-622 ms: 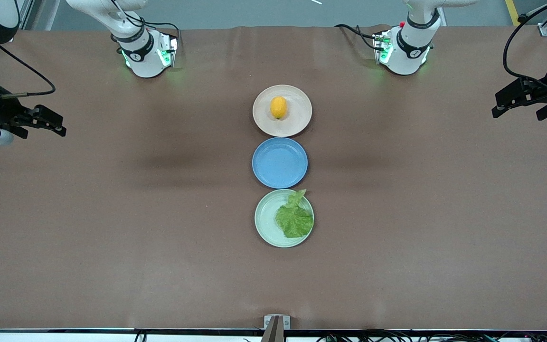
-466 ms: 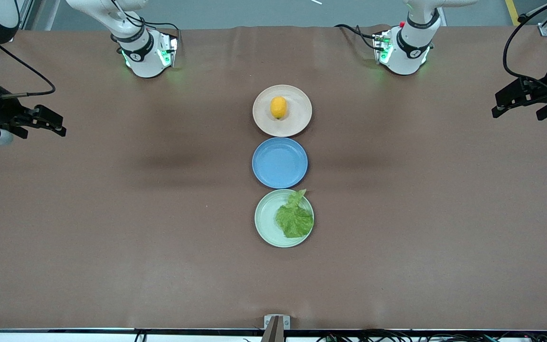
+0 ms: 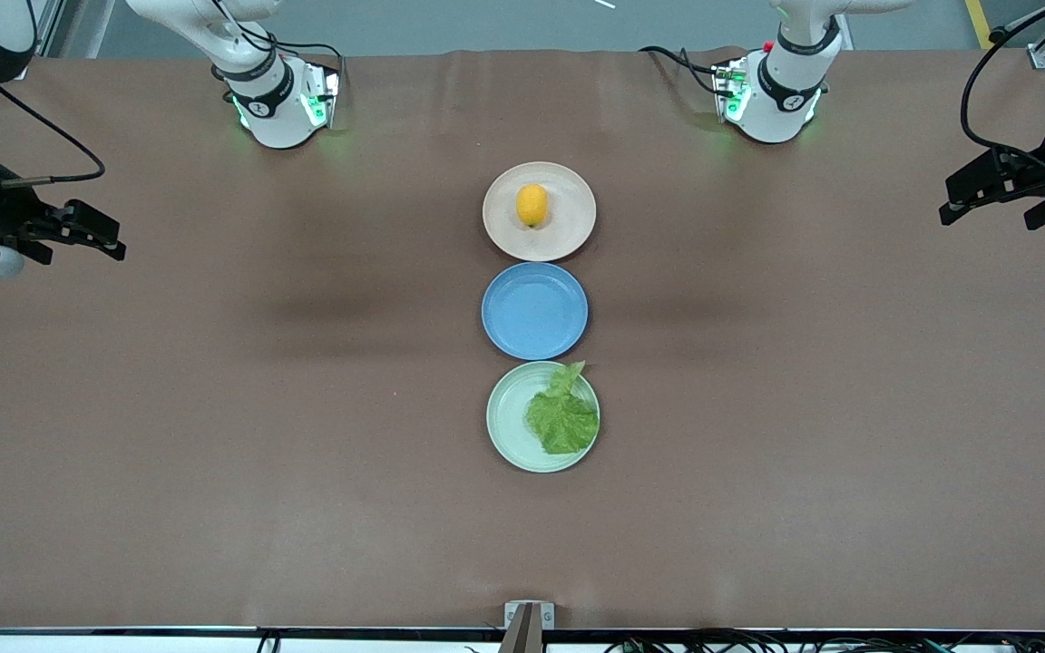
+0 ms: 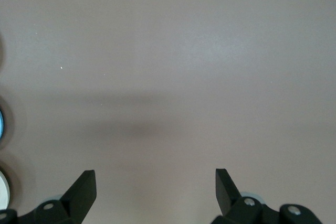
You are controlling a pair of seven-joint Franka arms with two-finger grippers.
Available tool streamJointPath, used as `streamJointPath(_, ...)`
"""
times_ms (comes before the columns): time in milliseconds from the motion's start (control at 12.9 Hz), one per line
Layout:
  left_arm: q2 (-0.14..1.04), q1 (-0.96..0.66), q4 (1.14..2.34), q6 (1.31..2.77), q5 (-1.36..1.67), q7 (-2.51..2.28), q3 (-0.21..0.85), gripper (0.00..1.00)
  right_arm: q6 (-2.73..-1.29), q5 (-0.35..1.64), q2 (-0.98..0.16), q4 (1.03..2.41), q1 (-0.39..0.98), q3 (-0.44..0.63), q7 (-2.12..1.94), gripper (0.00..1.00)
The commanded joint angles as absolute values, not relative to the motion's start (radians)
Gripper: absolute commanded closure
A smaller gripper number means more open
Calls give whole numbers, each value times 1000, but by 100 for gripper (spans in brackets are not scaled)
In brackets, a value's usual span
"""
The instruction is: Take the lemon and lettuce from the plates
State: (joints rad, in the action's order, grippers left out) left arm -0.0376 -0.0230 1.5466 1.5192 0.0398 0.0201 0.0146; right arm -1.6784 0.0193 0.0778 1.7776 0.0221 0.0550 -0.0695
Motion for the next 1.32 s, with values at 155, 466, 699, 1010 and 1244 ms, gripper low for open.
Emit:
streamJointPath(155, -11, -26, 1529, 1509, 41, 18, 26, 0, -1641, 26, 58, 1718, 9, 41, -84, 0)
streamJointPath(466, 78, -147, 1522, 1540, 104, -176, 28, 0, -1651, 28, 28, 1713, 12, 41, -83, 0)
streamJointPath(699, 184, -286, 1517, 1632, 94, -400, 26, 0, -1643, 25, -119, 1648, 18, 41, -89, 0)
streamJointPath(1010, 352, -438, 1511, 1846, 95, -759, 26, 0, -1638, 58, -109, 1699, 119, 38, 200, 0)
streamJointPath(1244, 481, -497, 1474, 1994, 97, -927, 26, 0, -1666, 89, -49, 1799, 274, 38, 461, 0)
